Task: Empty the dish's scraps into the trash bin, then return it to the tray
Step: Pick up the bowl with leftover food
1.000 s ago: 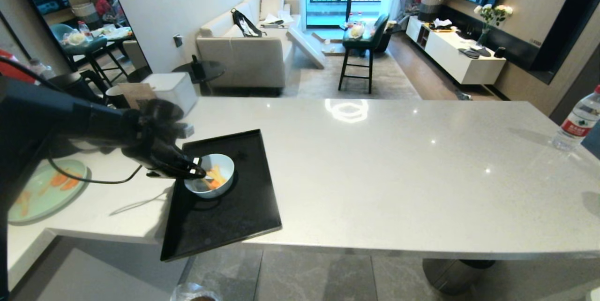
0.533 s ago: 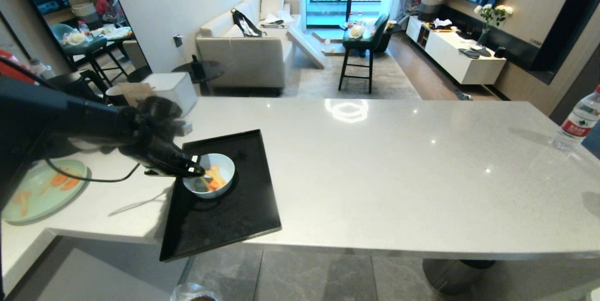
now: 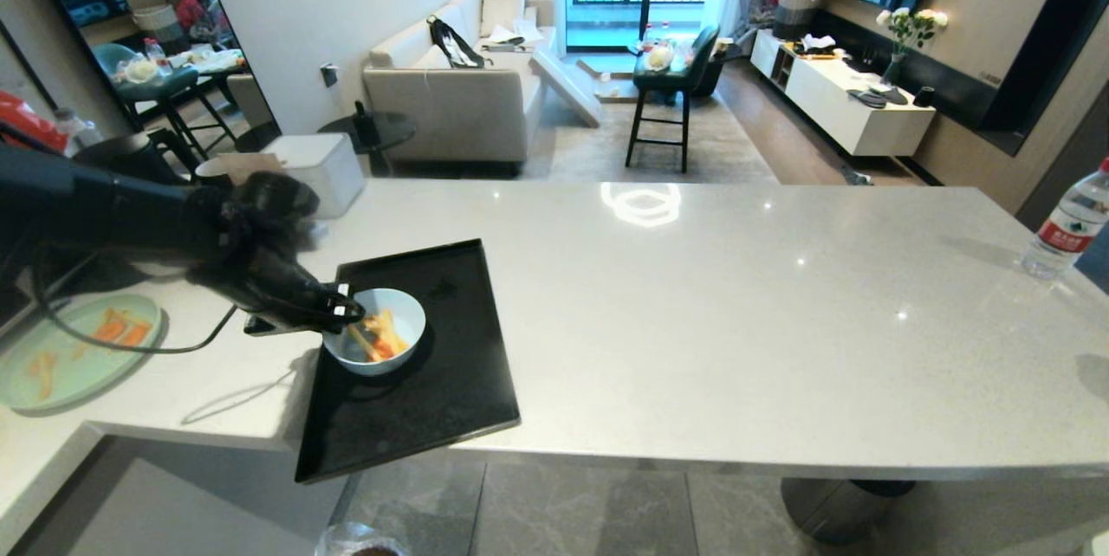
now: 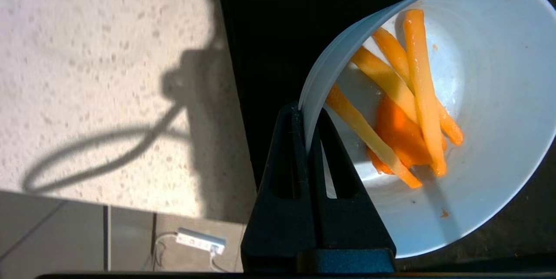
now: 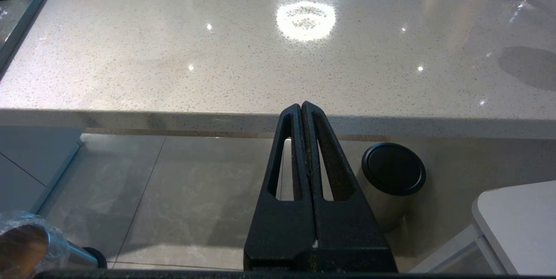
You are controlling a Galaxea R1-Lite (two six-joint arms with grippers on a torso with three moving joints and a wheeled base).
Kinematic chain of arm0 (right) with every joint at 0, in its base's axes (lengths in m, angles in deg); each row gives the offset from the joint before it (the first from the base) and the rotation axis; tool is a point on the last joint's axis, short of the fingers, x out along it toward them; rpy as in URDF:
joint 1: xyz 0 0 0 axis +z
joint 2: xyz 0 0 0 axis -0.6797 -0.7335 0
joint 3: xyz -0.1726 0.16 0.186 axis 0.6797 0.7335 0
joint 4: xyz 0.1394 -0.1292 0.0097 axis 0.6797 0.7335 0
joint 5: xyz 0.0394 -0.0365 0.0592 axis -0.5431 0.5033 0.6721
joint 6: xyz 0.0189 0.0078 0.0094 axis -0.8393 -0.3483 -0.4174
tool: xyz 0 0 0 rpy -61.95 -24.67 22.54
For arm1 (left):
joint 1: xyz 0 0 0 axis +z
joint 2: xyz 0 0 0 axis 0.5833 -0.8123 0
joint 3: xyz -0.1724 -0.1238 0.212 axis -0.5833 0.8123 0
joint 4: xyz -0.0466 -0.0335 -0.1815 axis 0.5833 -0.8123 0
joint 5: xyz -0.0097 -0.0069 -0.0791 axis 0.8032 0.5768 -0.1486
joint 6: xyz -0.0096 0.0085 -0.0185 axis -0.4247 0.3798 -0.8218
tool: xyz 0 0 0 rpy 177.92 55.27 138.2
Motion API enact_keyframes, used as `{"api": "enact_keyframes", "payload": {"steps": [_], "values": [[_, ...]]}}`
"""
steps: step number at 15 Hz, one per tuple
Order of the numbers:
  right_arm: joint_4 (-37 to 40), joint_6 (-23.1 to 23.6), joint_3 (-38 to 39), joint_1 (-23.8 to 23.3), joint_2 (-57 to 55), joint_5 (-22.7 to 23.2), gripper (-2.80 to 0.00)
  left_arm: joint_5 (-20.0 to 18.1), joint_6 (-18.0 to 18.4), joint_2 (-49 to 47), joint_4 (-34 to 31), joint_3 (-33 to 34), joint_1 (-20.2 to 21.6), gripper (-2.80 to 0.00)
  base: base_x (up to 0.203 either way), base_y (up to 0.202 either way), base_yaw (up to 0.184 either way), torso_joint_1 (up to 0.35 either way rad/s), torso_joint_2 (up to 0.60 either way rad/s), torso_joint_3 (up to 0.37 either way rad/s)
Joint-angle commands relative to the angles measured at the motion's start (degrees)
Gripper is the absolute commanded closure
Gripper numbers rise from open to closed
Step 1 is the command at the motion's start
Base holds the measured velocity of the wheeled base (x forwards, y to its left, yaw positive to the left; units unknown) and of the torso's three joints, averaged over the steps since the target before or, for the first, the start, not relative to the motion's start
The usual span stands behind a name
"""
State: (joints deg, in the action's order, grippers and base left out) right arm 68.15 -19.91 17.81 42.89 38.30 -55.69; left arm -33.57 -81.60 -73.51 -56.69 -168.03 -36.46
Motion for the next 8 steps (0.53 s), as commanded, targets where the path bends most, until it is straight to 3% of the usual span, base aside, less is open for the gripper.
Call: {"api": "enact_keyframes", "payload": {"steps": [1,6,8], "values": [[0.0,0.0,0.0,0.0,0.0,0.0,0.0,-0.1,-0.8,1.7,-2.2,0.2,0.8,0.0,0.0,0.0,0.0,0.0,0.0,0.0],[0.0,0.0,0.0,0.0,0.0,0.0,0.0,-0.1,-3.1,4.3,-4.9,0.2,2.4,0.0,0.0,0.0,0.0,0.0,0.0,0.0],[0.0,0.0,0.0,0.0,0.0,0.0,0.0,-0.1,-5.6,7.2,-7.6,0.5,2.6,0.0,0.0,0.0,0.0,0.0,0.0,0.0]]}}
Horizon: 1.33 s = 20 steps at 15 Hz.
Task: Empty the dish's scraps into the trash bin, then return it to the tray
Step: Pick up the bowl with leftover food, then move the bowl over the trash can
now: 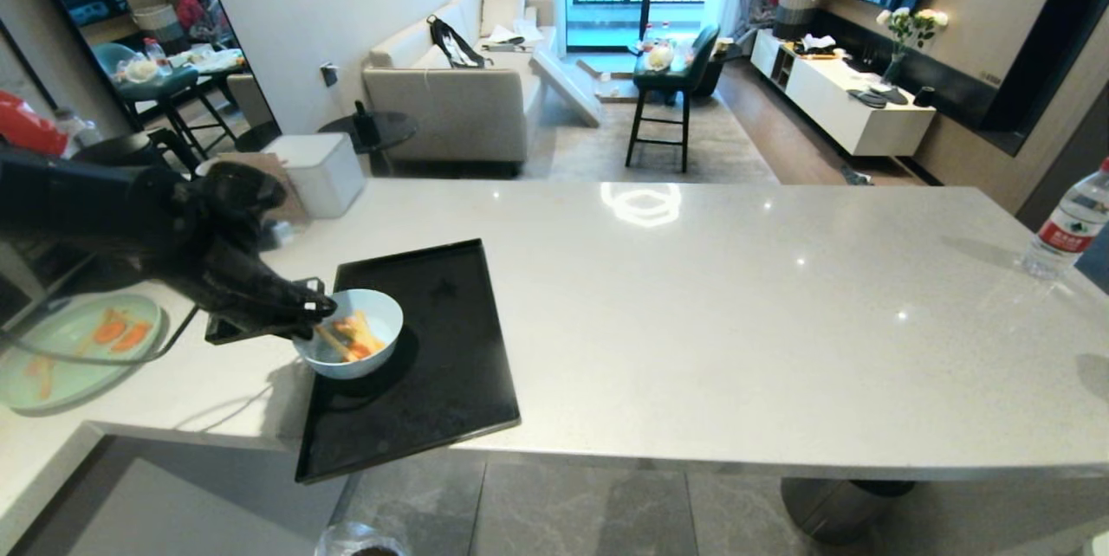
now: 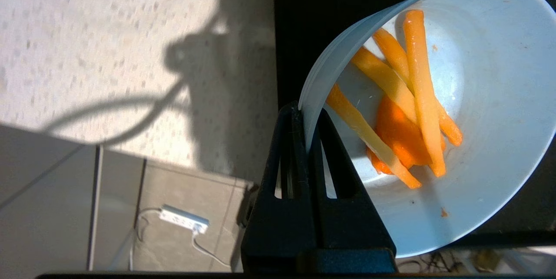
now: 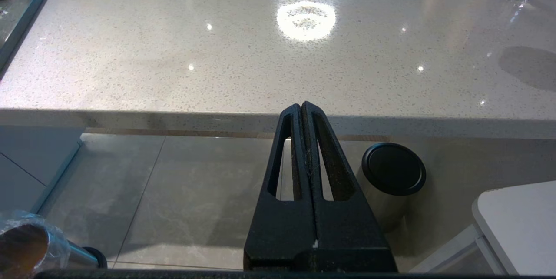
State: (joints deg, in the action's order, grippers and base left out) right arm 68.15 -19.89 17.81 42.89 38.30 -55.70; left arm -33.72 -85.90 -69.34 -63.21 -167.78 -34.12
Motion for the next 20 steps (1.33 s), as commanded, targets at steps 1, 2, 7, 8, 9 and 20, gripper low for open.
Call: {"api": "enact_keyframes", "payload": {"steps": [1,2,7,8,9,20], "values": [[0.0,0.0,0.0,0.0,0.0,0.0,0.0,0.0,-2.2,4.7,-1.8,0.8,0.7,0.0,0.0,0.0,0.0,0.0,0.0,0.0],[0.0,0.0,0.0,0.0,0.0,0.0,0.0,-0.1,-2.5,6.9,-2.3,2.2,1.7,0.0,0.0,0.0,0.0,0.0,0.0,0.0],[0.0,0.0,0.0,0.0,0.0,0.0,0.0,-0.4,0.7,20.9,-2.8,13.5,8.4,0.0,0.0,0.0,0.0,0.0,0.0,0.0],[0.0,0.0,0.0,0.0,0.0,0.0,0.0,-0.5,2.2,24.2,-2.8,16.6,10.6,0.0,0.0,0.0,0.0,0.0,0.0,0.0],[0.0,0.0,0.0,0.0,0.0,0.0,0.0,-0.6,3.9,27.6,-2.8,19.9,12.9,0.0,0.0,0.0,0.0,0.0,0.0,0.0],[0.0,0.0,0.0,0.0,0.0,0.0,0.0,-8.4,12.1,48.6,-15.0,32.9,29.2,0.0,0.0,0.0,0.0,0.0,0.0,0.0]]}}
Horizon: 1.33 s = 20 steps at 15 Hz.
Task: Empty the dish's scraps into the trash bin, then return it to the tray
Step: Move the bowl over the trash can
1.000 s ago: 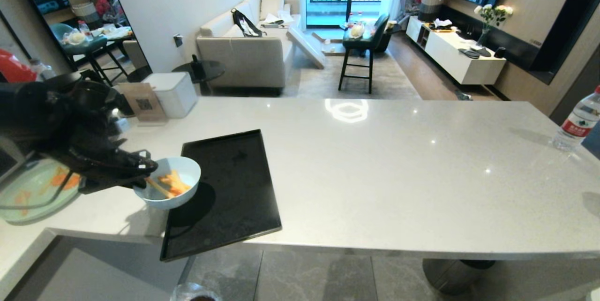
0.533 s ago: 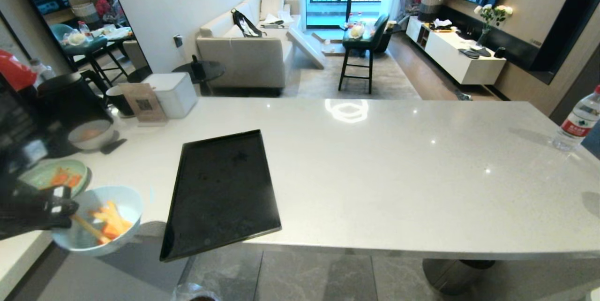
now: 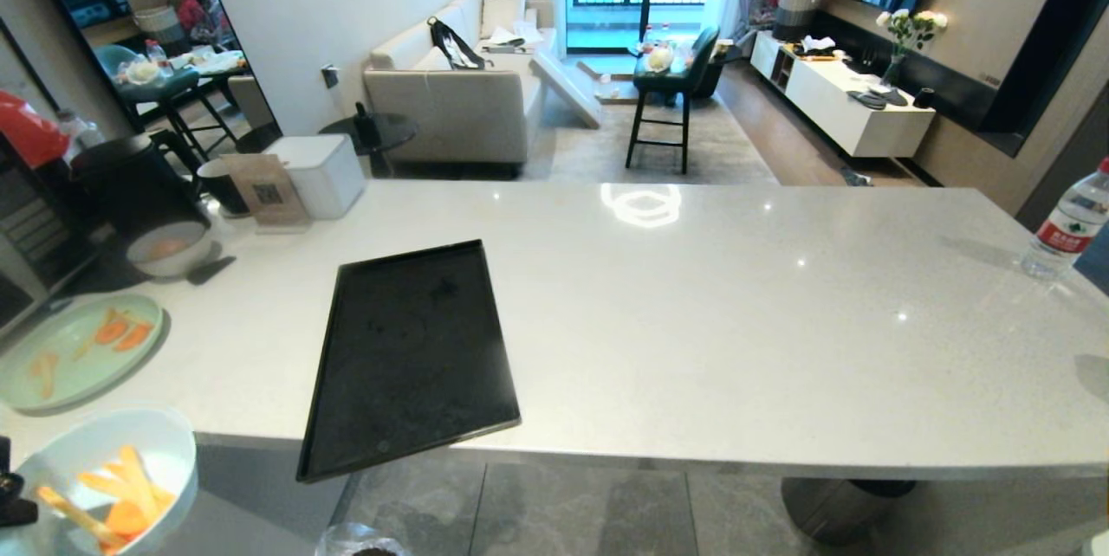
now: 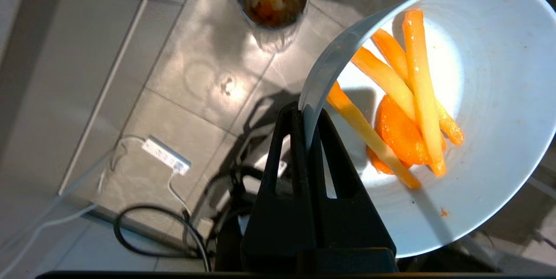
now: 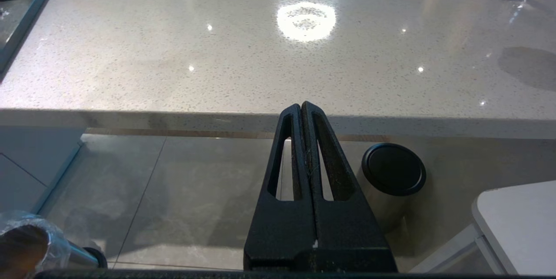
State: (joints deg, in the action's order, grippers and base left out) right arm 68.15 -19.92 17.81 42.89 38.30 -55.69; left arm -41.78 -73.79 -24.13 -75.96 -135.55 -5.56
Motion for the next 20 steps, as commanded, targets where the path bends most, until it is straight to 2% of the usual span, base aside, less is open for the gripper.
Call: {"api": "enact_keyframes", "payload": {"steps": [1,4,14,20], "values": [[0.0,0.0,0.0,0.0,0.0,0.0,0.0,-0.6,0.1,4.2,-4.1,0.8,0.6,0.0,0.0,0.0,0.0,0.0,0.0,0.0],[0.0,0.0,0.0,0.0,0.0,0.0,0.0,-3.5,1.6,6.9,-5.8,2.0,0.7,0.0,0.0,0.0,0.0,0.0,0.0,0.0],[0.0,0.0,0.0,0.0,0.0,0.0,0.0,-3.6,2.2,7.4,-6.1,1.4,0.5,0.0,0.0,0.0,0.0,0.0,0.0,0.0],[0.0,0.0,0.0,0.0,0.0,0.0,0.0,-4.9,2.1,8.0,-6.1,2.1,0.5,0.0,0.0,0.0,0.0,0.0,0.0,0.0]]}}
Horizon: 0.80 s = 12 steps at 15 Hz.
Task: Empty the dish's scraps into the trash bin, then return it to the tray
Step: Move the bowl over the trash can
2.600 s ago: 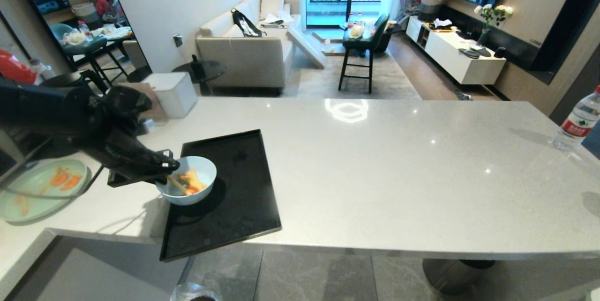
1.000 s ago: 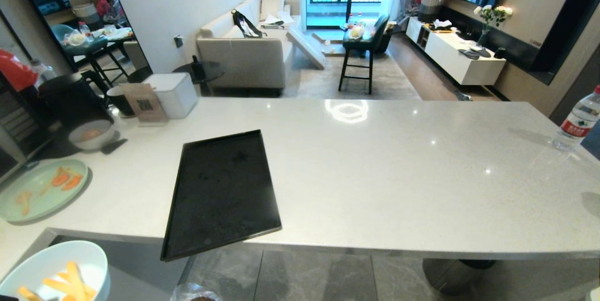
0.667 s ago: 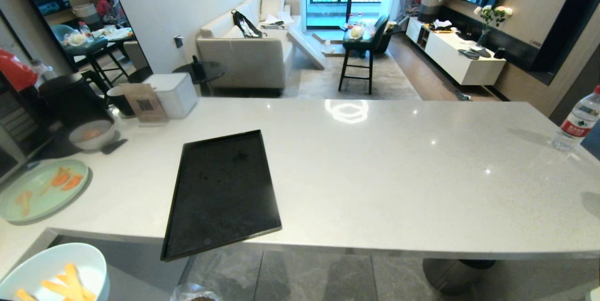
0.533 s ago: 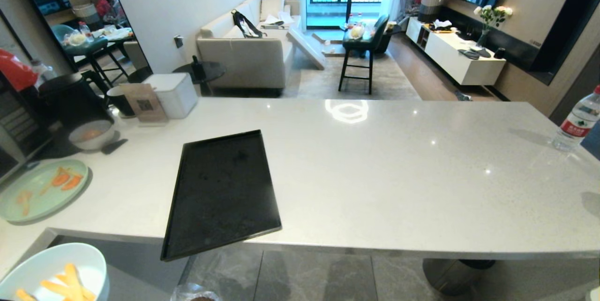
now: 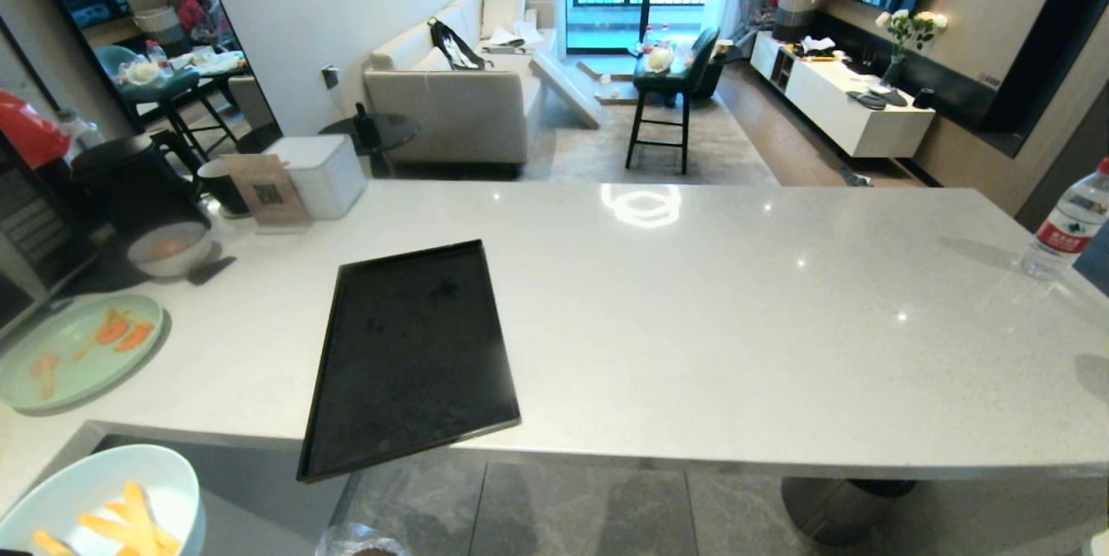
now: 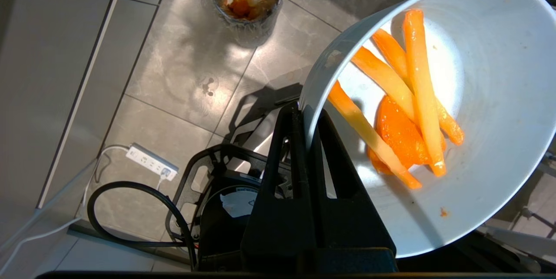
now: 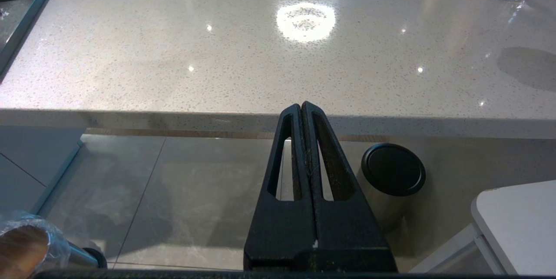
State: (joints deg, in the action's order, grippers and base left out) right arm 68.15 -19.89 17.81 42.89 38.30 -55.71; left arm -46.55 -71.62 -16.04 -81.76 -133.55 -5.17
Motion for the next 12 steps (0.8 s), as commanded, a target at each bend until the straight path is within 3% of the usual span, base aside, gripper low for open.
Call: {"api": "enact_keyframes", "payload": {"steps": [1,12], "values": [[0.0,0.0,0.0,0.0,0.0,0.0,0.0,-0.2,0.0,0.4,-0.3,0.2,-0.1,0.0,0.0,0.0,0.0,0.0,0.0,0.0],[0.0,0.0,0.0,0.0,0.0,0.0,0.0,-0.2,0.4,1.3,-0.3,1.5,0.5,0.0,0.0,0.0,0.0,0.0,0.0,0.0]]}}
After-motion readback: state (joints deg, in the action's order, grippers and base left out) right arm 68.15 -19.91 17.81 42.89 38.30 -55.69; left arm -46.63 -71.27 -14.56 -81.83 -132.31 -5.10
